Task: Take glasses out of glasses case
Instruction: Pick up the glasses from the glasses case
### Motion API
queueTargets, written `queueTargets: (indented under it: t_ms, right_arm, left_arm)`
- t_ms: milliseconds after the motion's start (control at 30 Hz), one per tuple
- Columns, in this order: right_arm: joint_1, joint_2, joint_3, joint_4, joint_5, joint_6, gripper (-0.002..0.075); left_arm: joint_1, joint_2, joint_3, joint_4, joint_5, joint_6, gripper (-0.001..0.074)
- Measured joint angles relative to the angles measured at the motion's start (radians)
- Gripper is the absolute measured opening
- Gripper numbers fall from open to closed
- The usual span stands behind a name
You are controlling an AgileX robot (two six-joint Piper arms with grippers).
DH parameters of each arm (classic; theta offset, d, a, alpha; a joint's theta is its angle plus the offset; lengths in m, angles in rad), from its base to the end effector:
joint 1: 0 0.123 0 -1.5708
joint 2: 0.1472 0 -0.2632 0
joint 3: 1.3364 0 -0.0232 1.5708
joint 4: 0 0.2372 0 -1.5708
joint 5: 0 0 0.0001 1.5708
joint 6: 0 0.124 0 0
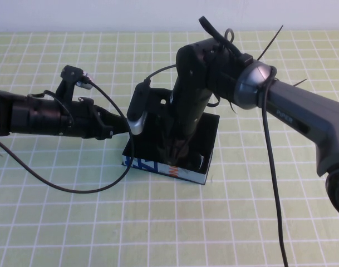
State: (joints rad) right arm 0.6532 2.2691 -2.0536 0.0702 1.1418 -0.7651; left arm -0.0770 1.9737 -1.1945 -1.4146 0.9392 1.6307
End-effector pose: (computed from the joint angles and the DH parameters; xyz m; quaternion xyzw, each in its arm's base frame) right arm 0.3699 0.2930 0.1721 -0.6361 0.7562 0.0253 0.1513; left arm 0.3727 -0.1280 0.1552 0.3103 0.8002 -0.3816 0.3430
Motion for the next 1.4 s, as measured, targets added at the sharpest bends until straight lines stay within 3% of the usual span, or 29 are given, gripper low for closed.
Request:
queueTargets:
  t_ms: [1400]
  right_arm:
    - [-0.002,0.027,-0.002,-0.027,-0.009,-0.003,0.0323]
  left_arm:
    - [0.000,0.000,0.000,0.000,0.002,0.000,-0.0004]
